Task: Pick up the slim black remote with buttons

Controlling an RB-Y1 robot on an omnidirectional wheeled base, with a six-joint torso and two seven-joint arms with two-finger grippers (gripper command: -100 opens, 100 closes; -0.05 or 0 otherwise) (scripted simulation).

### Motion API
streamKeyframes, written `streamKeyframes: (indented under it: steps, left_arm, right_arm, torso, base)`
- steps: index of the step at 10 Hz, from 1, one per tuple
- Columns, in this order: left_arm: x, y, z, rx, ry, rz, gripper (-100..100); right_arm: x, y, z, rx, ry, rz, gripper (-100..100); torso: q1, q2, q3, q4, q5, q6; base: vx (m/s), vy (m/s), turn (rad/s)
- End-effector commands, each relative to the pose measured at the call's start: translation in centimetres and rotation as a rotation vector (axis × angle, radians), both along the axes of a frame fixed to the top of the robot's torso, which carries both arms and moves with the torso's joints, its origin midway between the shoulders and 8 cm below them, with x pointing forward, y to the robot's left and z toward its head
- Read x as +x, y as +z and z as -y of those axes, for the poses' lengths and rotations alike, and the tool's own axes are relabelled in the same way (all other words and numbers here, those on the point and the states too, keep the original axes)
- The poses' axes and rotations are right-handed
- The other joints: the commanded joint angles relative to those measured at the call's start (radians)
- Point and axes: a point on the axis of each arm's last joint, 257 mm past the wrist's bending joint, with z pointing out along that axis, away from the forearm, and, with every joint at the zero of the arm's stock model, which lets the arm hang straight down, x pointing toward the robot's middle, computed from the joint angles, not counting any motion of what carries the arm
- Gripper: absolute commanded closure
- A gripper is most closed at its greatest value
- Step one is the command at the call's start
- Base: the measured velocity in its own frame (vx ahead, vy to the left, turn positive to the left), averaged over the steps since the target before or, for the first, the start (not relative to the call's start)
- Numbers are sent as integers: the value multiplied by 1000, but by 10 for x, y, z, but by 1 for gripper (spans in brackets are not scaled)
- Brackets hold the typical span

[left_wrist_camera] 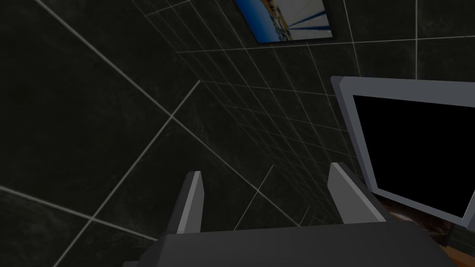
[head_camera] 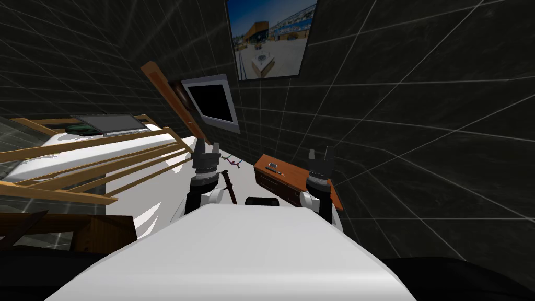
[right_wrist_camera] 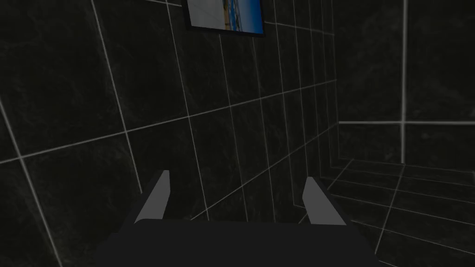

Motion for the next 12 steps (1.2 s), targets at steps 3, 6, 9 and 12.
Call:
streamKeyframes:
  steps: [3,6,9,12]
  left_arm:
    - [0,0,0,0,0,0,0]
    - [0,0,0,0,0,0,0]
    - [0,0,0,0,0,0,0]
    - [0,0,0,0,0,0,0]
  right_arm:
    - [16,-24,-12,-112,21,-71,-100]
    - [34,-59,-22,-236,34,-156,-100]
    - [53,-107,-30,-382,48,-261,-100]
    - [63,-144,-34,-504,60,-335,-100]
  torso:
    - [3,-1,-1,0,1,0]
    - [4,-3,-2,-1,1,0]
    - [6,-3,-2,-1,1,0]
    - [4,-2,-1,-1,1,0]
  base:
    - [20,52,62]
    - [34,75,86]
    - [48,92,125]
    - [35,65,102]
